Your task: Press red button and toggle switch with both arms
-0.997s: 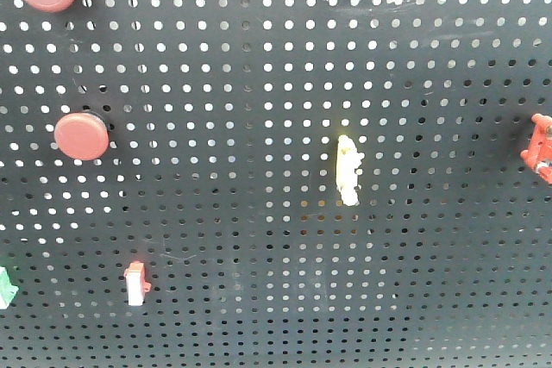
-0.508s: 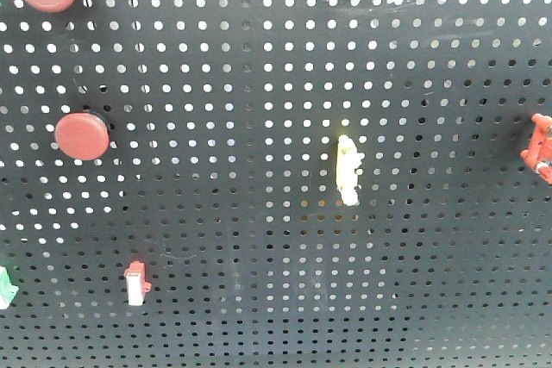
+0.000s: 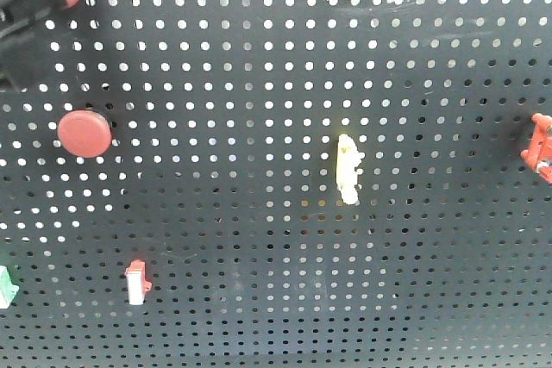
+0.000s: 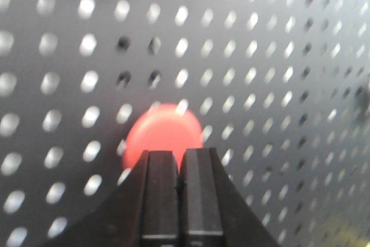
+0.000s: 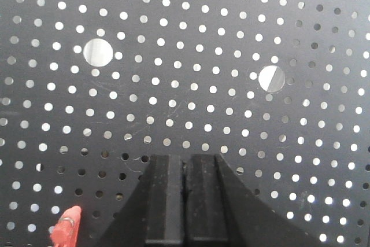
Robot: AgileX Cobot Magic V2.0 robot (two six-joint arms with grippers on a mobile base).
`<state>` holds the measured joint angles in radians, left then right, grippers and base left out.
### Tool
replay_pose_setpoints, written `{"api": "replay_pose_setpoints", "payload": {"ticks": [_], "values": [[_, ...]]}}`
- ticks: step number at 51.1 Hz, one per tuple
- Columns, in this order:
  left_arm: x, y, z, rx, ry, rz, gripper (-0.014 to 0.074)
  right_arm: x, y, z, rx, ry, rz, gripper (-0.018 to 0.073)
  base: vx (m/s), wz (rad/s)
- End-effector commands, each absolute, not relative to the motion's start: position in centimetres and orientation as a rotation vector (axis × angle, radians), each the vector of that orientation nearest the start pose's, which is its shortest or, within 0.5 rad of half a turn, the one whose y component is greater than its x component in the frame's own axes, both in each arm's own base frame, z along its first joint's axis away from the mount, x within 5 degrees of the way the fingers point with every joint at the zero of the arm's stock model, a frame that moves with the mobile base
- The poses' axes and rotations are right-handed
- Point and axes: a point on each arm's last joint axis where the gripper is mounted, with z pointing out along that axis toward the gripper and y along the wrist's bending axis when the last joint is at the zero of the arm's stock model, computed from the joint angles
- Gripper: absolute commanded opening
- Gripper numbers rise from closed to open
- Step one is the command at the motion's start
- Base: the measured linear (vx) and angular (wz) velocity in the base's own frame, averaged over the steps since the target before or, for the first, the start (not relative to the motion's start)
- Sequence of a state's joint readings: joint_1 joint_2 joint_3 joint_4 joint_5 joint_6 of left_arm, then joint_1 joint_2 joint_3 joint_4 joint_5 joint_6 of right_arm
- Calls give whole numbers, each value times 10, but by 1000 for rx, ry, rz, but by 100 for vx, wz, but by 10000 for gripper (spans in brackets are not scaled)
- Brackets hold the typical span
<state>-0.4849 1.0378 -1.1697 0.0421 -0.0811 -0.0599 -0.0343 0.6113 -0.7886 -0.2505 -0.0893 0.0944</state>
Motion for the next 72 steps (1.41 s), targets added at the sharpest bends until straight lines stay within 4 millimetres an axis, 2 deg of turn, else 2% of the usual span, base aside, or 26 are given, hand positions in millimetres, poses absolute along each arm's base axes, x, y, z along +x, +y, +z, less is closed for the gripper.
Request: {"api": "replay_pose_setpoints", "payload": {"ticks": [1,8,13,31,39,44,50,59,64,72], "values": [[188,-101,507,265,1128,-470,2,108,-1,450,-101,1124,-154,0,0,0],[189,-101,507,265,1131,-470,2,108,-1,450,-101,1124,-154,0,0,0],[181,-97,511,264,1109,-467,2,108,-1,450,-101,1124,-154,0,0,0],[132,-70,520,319,1152,-382,2,108,1,454,-76,1077,-88,0,0,0],[116,-61,523,330,1145,-360,2,117,7,456,-104,1034,-5,0,0,0],[111,-59,523,333,1156,-358,2,124,21,458,-210,1017,50,0,0,0],[111,-58,520,339,1186,-356,2,132,43,471,-342,992,123,0,0,0],[112,-59,518,345,1208,-353,2,148,76,498,-424,984,268,0,0,0],[111,-59,519,344,1205,-354,2,159,98,504,-471,1002,338,0,0,0],[111,-59,519,344,1205,-354,2,166,133,509,-549,988,453,0,0,0]]}}
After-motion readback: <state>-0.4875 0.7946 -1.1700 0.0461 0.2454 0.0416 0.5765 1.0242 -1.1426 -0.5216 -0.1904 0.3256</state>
